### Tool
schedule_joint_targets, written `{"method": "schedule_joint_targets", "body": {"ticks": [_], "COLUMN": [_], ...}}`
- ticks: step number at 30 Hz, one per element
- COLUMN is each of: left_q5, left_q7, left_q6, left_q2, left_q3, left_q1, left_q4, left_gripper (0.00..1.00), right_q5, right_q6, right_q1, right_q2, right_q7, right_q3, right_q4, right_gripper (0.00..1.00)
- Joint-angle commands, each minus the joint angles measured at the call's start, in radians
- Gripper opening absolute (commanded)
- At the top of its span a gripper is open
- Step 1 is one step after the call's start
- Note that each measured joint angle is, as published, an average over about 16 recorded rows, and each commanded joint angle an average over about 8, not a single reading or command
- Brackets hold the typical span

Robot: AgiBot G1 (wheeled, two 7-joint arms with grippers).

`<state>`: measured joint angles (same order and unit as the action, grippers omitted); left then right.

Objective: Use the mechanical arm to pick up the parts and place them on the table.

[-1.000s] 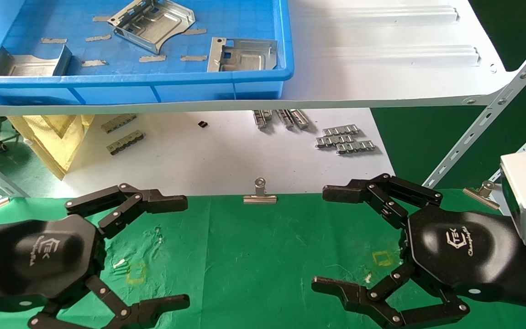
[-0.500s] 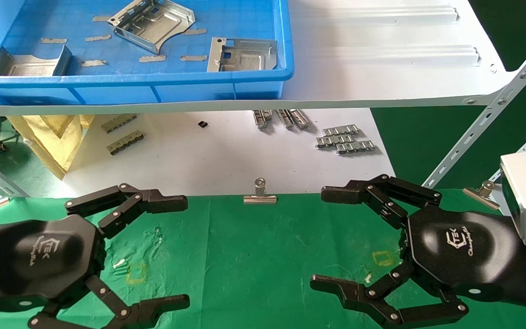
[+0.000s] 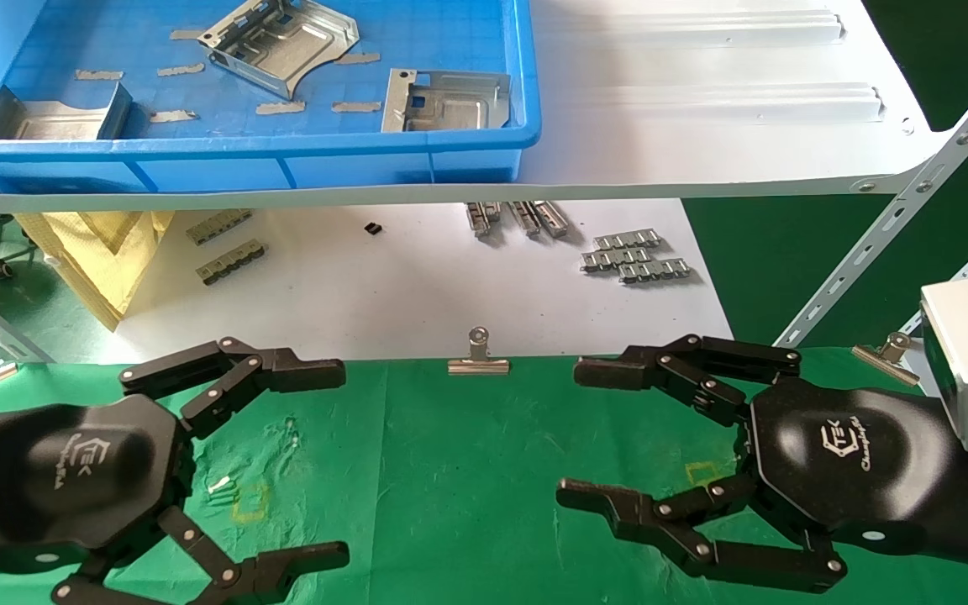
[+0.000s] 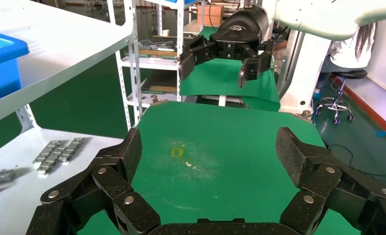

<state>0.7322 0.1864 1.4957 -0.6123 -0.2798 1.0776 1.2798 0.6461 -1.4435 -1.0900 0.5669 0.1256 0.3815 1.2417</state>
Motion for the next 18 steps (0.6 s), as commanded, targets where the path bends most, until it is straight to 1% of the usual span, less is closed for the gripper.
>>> {"method": "schedule_joint_targets", "body": {"ticks": [1,18], "left_q5": [0.000,0.000], "left_q7": [0.000,0.000], "left_q6": [0.000,0.000], "left_q2": [0.000,0.000], "left_q3": [0.000,0.000], "left_q1": [0.000,0.000], "left_q4": [0.000,0.000], "left_gripper": [1.00,1.00], "right_q5": [0.000,0.000], "right_q6": [0.000,0.000], "right_q1": [0.000,0.000], "right_q2": [0.000,0.000], "right_q7": [0.000,0.000], "right_q3": [0.000,0.000], "right_q4": [0.000,0.000], "right_gripper": [0.00,0.00]}}
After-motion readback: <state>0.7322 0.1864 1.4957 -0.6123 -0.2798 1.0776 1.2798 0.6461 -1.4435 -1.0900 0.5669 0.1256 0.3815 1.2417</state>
